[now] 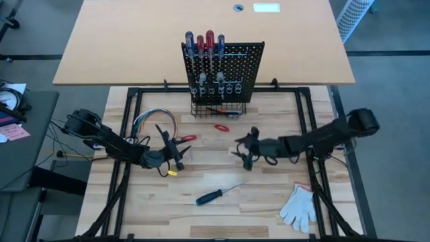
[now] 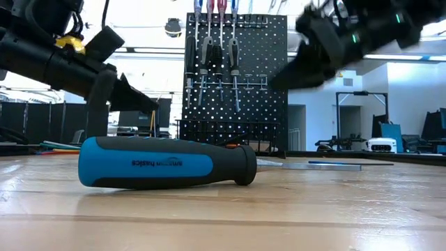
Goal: Hang tools onto peg board
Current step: Hang the left red allen wrench on the pegboard
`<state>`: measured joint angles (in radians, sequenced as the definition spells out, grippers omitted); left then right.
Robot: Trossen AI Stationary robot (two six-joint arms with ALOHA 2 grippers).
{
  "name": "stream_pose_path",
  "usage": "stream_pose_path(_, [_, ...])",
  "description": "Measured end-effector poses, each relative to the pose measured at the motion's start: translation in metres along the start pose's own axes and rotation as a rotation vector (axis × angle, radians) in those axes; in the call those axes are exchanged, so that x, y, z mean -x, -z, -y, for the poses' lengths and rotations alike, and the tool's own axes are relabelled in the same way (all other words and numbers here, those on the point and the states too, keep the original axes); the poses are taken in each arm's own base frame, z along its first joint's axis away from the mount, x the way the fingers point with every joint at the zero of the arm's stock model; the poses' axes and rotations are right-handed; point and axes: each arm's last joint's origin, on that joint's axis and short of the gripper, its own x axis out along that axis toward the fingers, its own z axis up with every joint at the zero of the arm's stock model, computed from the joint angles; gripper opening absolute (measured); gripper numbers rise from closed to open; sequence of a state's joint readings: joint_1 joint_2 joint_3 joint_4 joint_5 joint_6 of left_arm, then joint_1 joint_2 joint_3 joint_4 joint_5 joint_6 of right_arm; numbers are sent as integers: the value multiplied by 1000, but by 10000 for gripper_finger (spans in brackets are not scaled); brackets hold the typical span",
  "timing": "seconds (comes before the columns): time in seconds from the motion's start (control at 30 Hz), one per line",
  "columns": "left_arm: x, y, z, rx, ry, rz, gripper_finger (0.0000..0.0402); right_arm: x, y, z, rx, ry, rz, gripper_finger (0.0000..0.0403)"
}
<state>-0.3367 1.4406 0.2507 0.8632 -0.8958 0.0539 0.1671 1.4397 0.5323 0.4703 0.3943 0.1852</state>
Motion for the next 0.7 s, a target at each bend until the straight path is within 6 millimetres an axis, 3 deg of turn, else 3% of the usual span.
stream_pose_path(0.13, [-5, -1, 6, -93, -1, -89, 113, -21, 24, -12, -20, -30, 49, 265])
stream_pose_path(0.27, [-8, -1, 11, -162, 3, -221, 113, -45, 34, -17, 2, -21, 92, 265])
stream_pose_path(0.47, [-10, -5, 12, -190, 2, -349, 113, -70, 32, -26, 44, -15, 53, 265])
stream_pose_path(0.7, [-9, -2, 11, -181, -3, -359, 113, -76, 20, -37, 109, -22, -23, 265])
